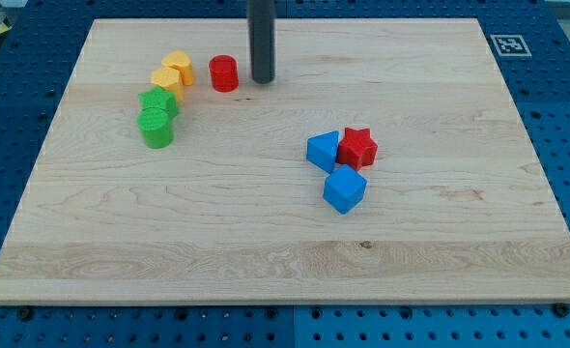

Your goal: Move the red circle to the right of the yellow heart

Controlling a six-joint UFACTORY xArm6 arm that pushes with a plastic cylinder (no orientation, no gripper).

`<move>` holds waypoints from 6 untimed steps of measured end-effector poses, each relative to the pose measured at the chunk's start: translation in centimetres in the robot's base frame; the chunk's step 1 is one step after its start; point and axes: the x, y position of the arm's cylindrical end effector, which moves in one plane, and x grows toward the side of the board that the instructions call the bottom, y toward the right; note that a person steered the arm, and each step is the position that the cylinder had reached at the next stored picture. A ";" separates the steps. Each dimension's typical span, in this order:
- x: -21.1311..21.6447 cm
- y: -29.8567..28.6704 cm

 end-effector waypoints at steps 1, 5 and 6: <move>-0.7 -2.3; -1.2 -2.6; -0.9 0.4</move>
